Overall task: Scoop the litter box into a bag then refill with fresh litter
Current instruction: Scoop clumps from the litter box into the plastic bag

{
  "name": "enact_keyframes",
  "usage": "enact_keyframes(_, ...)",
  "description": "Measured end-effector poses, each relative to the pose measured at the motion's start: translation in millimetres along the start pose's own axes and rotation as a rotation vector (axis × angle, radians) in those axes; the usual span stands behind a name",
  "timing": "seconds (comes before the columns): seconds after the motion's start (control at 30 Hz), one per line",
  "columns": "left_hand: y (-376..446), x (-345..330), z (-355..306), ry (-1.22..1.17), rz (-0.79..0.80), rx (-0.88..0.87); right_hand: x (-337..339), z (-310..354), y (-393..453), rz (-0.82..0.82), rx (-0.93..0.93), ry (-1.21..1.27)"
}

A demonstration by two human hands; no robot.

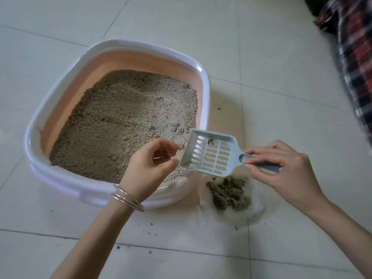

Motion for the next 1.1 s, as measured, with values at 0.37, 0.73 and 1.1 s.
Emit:
enact_keyframes(0.37,-3,-100,-10,-0.118,0.248,-0.015,25,-95,-77,-0.119,-0.191,-0.141)
enact_keyframes(0.73,-22,-133,27,0.041,0.366,0.050,10,-59,-93,-0.215,0.263,-0.567)
enact_keyframes(1.1,-27,-130,36,0.074,0.373,0.066,-5,-54,-96,-0.131,0.359,-0.685)
Point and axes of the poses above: each hand's wrist, its own y-axis towards the middle knuckle, its own x-axis out of the back of the hand, z = x × y, the point moved 10 cm from there along y, towards the middle knuckle, and after that the axes turned 10 degrees about -x, right-handed, at the moved point
